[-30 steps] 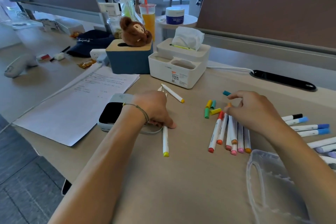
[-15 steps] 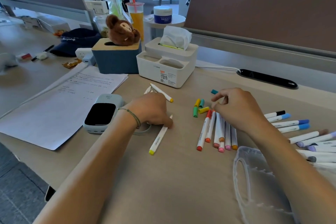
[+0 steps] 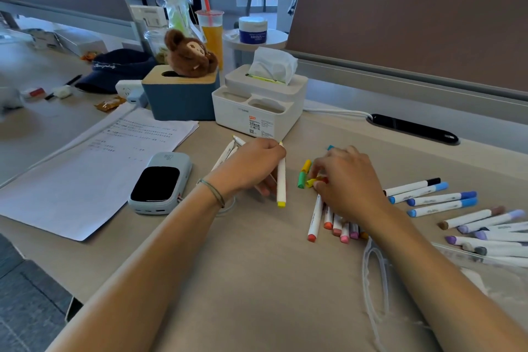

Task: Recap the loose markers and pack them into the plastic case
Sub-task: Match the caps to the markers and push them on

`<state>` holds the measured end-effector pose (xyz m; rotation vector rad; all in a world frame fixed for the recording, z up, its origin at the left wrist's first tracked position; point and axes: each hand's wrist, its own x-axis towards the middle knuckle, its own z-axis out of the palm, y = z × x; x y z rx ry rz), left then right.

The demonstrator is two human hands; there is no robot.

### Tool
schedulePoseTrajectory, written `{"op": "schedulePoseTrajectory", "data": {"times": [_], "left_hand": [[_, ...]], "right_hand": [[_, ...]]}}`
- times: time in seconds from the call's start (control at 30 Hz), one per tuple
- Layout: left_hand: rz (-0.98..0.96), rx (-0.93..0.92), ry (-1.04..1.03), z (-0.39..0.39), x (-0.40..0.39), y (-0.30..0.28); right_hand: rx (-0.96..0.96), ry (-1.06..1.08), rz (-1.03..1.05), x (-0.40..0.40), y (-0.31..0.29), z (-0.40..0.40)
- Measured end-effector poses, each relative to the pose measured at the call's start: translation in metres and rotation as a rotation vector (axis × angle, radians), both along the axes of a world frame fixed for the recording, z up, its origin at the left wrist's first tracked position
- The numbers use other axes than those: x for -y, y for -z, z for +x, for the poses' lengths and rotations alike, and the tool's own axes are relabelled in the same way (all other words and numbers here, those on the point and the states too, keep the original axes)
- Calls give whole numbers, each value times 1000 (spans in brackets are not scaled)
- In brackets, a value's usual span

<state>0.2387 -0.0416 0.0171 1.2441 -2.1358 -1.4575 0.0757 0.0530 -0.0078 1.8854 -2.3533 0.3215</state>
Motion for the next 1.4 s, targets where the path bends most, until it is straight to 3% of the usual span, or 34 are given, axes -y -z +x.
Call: {"op": "schedulePoseTrajectory", "data": {"times": [0.27,0.47,0.63,1.03,1.17,1.4], "left_hand": [[4,-72,15,-2,-1,2],[-99,-94,50,-4,-7,-1],[-199,-72,166,-6,-10,-1],[-319,-48,188,-10,-16,3],[-280,-122,141,-11,-20,0],[-101,-302,32,-10,-25,-3]], "right_hand": [[-13,-26,17,-1,-4,4],[672,30,-212,-12,-30,-21],[905,40,-281,-14,-37,-26],[922,2,-271,-14,-42,-23],[838,-25,-251,-14,-42,-21],[920,-44,-360,-12,-30,8]]}}
